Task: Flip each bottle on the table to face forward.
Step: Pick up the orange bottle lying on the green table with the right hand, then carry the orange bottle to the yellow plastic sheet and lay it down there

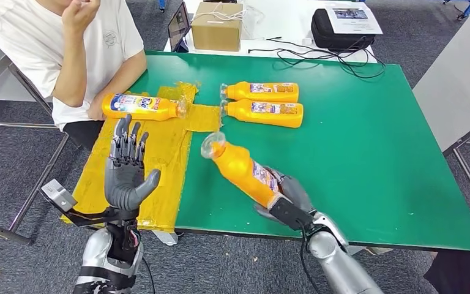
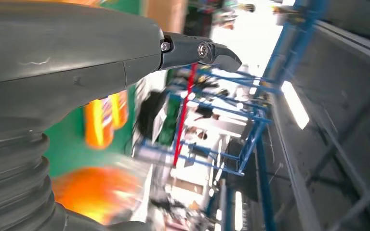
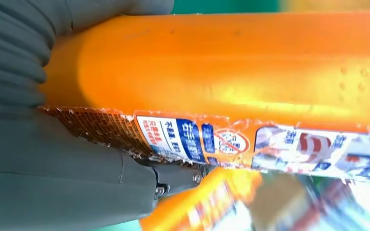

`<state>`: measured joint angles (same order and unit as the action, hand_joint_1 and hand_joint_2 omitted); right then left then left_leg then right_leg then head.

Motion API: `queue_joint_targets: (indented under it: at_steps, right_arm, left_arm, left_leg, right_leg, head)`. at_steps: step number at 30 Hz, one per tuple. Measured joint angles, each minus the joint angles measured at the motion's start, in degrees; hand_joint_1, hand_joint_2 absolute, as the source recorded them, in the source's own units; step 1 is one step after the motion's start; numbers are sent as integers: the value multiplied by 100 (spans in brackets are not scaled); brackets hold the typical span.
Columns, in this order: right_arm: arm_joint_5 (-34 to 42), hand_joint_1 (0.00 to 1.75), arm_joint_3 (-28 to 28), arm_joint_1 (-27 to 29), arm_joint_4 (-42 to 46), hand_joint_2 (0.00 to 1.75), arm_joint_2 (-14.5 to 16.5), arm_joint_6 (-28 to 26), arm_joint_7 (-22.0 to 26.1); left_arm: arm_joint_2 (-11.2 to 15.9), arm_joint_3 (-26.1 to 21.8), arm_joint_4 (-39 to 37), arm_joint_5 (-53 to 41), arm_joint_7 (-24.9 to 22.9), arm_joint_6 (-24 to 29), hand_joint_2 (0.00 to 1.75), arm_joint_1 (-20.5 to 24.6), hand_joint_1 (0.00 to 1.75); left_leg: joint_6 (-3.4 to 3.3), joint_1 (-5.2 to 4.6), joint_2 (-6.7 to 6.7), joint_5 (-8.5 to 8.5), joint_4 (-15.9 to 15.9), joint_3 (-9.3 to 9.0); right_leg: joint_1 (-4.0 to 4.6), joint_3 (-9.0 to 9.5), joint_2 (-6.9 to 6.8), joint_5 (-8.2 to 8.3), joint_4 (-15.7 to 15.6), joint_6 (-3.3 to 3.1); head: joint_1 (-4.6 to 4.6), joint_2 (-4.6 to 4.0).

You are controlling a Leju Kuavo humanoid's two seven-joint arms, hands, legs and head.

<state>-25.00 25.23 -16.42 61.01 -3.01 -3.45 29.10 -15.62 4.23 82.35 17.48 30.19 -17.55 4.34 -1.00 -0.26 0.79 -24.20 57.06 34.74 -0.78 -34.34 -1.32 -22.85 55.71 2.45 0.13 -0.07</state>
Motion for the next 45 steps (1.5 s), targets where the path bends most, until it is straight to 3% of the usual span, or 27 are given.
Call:
queue_joint_targets:
  at_steps: [9, 13, 18, 23, 29, 45]
  right_arm:
    - [138, 175, -696, 718, 1094, 175, 438, -269, 175]
    - [259, 175, -922, 1005, 1508, 175, 649, -483, 317]
    - [335, 175, -957, 1055, 1665, 175, 853, -228, 374]
    - [-187, 175, -553, 810, 1506, 175, 1043, 161, 188]
    - [-585, 175, 185, 501, 1096, 175, 1245, 140, 168]
    - [-669, 175, 703, 80, 435, 175, 1350, 159, 84]
  left_arm:
    - [-140, 108, -26, 270, -96, 186, 175, -359, 0]
    - [-117, 219, 54, -410, 411, 159, 175, -763, 0]
    - [25, 584, 158, -1368, 850, -292, 175, -1190, 0]
    - [101, 957, 117, -1591, 936, -507, 175, -1276, 0]
    - [151, 1196, -95, -1621, 878, -578, 175, -1191, 0]
    - [209, 1189, -394, -1393, 876, -653, 175, -1052, 0]
  left_leg:
    - [-1, -5, -4, -1, 1, 10]
    - [1, -4, -1, -4, 1, 11]
    - [7, -3, 0, -11, -1, 14]
    - [6, -3, 1, -10, -2, 13]
    - [5, -2, -1, -5, -1, 10]
    - [5, -1, 1, -6, -1, 10]
  right_leg:
    - [-4, -5, 0, -8, -2, 13]
    - [-3, -8, 0, -10, -2, 13]
    - [-3, -12, 2, -14, -2, 8]
    - [-3, -11, 3, -13, -1, 7]
    - [-2, -10, 1, -13, 0, 7]
    - [-2, -11, 2, -13, 0, 7]
  head:
    - [1, 0]
    - [1, 0]
    - [1, 0]
    - [2, 0]
    - [0, 0]
    - [2, 0]
